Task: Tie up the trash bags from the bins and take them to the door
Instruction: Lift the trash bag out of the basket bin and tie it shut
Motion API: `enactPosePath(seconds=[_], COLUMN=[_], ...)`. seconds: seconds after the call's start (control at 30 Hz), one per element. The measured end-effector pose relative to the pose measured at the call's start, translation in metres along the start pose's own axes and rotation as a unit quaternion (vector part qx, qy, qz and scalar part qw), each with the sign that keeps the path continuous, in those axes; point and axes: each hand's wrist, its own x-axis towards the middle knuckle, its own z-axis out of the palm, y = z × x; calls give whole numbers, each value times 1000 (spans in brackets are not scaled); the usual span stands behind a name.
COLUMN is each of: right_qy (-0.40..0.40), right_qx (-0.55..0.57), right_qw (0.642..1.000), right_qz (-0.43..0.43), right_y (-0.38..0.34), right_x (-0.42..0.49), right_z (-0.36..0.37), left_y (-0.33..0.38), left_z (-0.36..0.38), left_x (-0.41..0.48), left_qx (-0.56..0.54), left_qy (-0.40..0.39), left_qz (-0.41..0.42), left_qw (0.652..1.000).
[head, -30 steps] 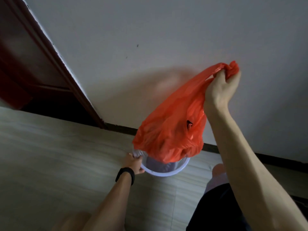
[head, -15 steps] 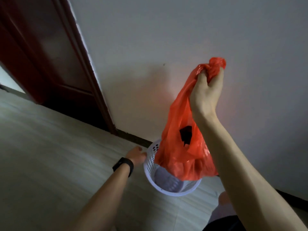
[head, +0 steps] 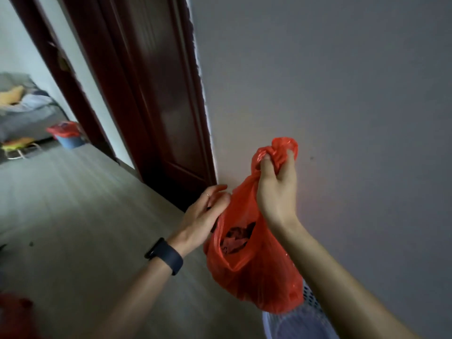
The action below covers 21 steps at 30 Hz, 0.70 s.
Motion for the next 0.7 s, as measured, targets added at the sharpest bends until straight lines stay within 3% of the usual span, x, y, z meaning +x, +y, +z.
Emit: enactPosePath(seconds=[0.1, 0.2, 0.43, 0.6, 0.7], right_qy=[-45, -74, -139, -157, -163], right_qx=[1, 9, -54, -106, -149], right_qw=[998, 993, 963, 940, 930], right_qz=[43, 96, 227, 283, 293], right_y=[28, 55, 142, 207, 234], right_x=[-5, -17, -38, -69, -82], right_z=[22, 32, 13, 0, 3], left_y=[5, -22, -121, -199, -241], left_z=[-7, -2, -3, -8, -15], left_x=[2, 12, 25, 17, 22], left_qx=[95, 191, 231, 136, 22], left_qy=[-48, -46, -76, -31, 49], left_qz=[22, 5, -119, -207, -282], left_qw=[994, 981, 963, 968, 958])
